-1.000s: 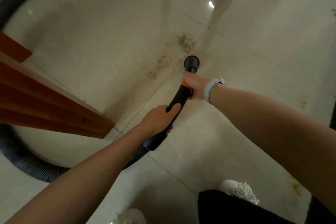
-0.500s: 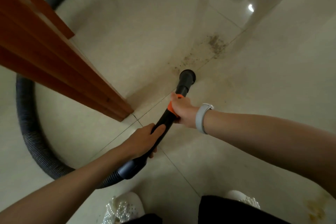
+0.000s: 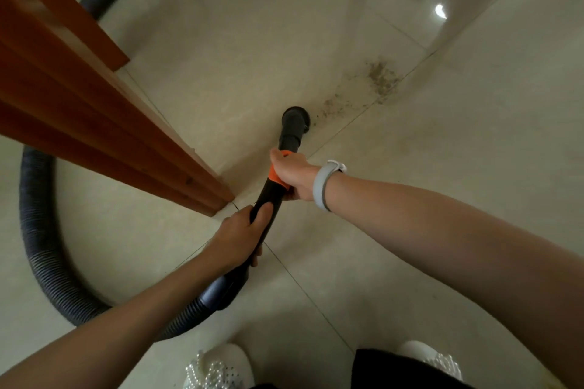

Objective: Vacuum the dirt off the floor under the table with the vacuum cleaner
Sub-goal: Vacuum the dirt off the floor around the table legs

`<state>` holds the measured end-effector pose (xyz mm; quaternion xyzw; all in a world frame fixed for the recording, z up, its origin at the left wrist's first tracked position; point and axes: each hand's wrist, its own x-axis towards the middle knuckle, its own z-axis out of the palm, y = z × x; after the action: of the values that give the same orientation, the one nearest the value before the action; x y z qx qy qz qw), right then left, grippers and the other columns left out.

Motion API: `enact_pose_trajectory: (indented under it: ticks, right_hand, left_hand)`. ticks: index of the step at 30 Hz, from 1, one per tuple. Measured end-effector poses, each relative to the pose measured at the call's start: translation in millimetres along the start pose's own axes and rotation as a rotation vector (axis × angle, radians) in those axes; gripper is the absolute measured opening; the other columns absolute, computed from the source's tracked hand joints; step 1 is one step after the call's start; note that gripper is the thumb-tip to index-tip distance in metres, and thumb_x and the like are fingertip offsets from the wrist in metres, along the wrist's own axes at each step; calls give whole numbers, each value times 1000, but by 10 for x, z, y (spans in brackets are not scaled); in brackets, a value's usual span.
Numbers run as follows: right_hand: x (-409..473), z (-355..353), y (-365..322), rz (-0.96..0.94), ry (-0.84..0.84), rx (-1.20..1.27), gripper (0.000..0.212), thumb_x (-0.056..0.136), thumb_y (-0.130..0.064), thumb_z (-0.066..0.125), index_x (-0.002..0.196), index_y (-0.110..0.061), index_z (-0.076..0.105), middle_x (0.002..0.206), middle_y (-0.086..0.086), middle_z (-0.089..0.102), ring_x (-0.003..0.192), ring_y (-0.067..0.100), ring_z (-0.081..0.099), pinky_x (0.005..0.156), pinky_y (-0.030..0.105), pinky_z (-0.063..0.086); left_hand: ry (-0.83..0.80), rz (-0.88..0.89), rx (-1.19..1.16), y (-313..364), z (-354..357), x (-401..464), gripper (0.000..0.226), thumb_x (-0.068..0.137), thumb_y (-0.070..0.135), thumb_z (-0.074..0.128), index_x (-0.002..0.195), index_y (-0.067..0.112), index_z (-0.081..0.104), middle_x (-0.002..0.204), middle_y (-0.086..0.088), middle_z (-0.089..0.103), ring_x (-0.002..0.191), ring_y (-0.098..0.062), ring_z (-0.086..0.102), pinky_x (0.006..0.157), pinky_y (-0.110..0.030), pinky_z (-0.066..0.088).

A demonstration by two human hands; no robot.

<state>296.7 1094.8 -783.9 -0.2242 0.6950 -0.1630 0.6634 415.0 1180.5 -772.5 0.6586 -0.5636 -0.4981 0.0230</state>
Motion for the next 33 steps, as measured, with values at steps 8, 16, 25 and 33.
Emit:
enact_pose_trajectory:
  ticks: [8, 16, 25, 33]
  right_hand:
    - [66, -89, -309, -27, 4, -16, 39, 99, -46, 34, 82, -13, 47, 90, 10, 57, 92, 28, 64, 77, 37, 56]
    - [-80, -124, 48, 7, 80, 12, 29, 100, -34, 39, 81, -11, 42, 82, 6, 50, 88, 25, 58, 54, 30, 51]
    - [-55, -186, 135, -22, 173, -4, 32, 99, -32, 41, 78, -9, 45, 96, 10, 53, 89, 27, 57, 54, 31, 50]
    - [99, -225, -208, -80, 88, -19, 43, 98, -49, 35, 80, -12, 48, 92, 11, 57, 98, 31, 63, 84, 44, 56]
  left_hand:
    - [18, 23, -39, 231, -128, 247, 42, 100, 42, 31, 83, 9, 50, 52, -4, 59, 36, -15, 54, 44, -25, 47]
    - [-86, 63, -6, 23, 0, 51, 39, 99, 42, 35, 86, 9, 52, 52, -3, 60, 39, -18, 54, 46, -27, 49]
    - [-143, 58, -33, 60, 57, 67, 38, 100, 40, 34, 92, 8, 53, 49, -1, 58, 37, -14, 53, 44, -25, 48]
    - [-63, 71, -62, 251, -94, 306, 39, 100, 41, 32, 85, 9, 49, 48, -3, 59, 39, -21, 55, 46, -29, 48]
